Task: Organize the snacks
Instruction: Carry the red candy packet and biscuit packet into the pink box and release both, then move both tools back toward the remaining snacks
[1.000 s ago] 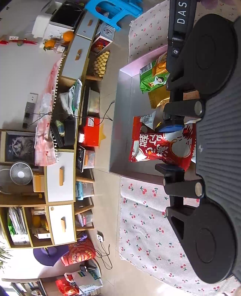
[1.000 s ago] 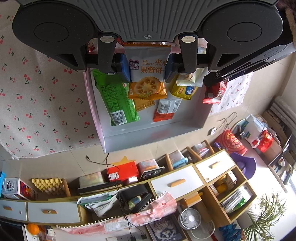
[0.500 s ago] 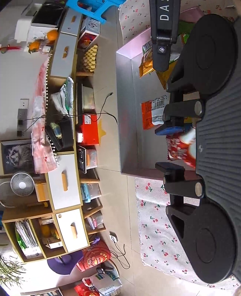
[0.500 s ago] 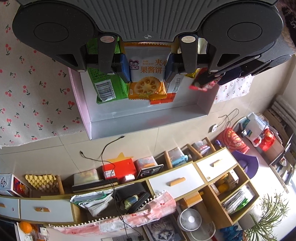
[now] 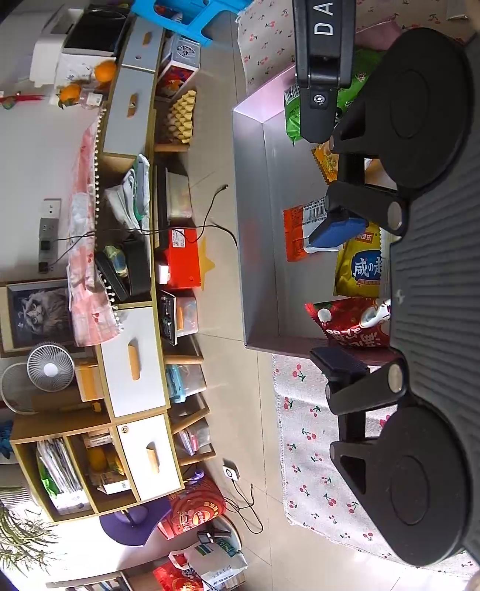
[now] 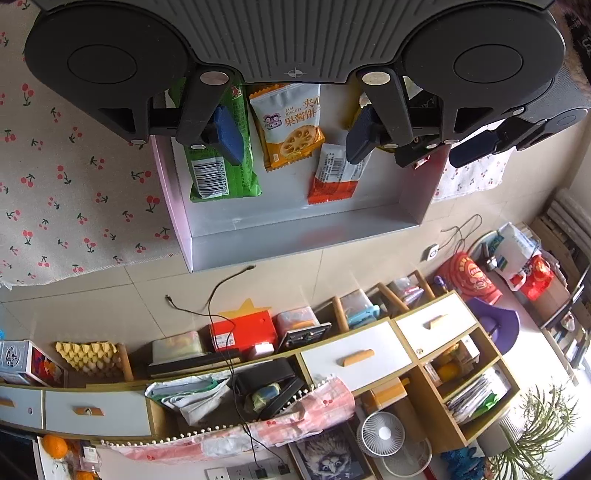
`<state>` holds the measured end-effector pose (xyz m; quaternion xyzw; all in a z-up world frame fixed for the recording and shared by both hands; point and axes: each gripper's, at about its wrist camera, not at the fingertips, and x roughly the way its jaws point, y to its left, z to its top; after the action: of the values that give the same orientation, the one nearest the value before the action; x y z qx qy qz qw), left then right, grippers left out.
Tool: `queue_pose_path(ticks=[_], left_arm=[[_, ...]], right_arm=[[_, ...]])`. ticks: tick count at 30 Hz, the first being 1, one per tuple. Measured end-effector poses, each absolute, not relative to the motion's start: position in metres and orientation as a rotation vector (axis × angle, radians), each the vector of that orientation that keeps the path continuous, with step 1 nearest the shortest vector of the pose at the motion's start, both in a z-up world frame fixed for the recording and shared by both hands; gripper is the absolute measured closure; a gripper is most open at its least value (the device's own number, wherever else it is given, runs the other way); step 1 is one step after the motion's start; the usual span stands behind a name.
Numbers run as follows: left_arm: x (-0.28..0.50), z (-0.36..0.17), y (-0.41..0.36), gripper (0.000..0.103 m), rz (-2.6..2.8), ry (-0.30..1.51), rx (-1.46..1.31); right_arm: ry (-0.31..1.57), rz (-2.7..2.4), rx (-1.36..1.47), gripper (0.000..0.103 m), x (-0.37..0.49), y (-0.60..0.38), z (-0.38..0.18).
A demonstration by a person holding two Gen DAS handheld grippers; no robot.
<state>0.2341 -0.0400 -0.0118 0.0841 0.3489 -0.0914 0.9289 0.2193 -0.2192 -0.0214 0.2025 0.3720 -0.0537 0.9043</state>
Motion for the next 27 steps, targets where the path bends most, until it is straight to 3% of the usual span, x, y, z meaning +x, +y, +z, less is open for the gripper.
queue_pose_path(ticks=[15, 27], left_arm=[[0.199, 0.004, -0.036, 0.020, -0.185, 0.732, 0.172], [0.163, 0.009, -0.033, 0.010, -0.191, 0.763, 0.159]], right_arm=[[0.770, -0.136, 0.341, 0.027, 0.166, -0.215, 0.002], [0.789, -0.130, 0.278, 0.021, 0.121, -0.201, 0.015]])
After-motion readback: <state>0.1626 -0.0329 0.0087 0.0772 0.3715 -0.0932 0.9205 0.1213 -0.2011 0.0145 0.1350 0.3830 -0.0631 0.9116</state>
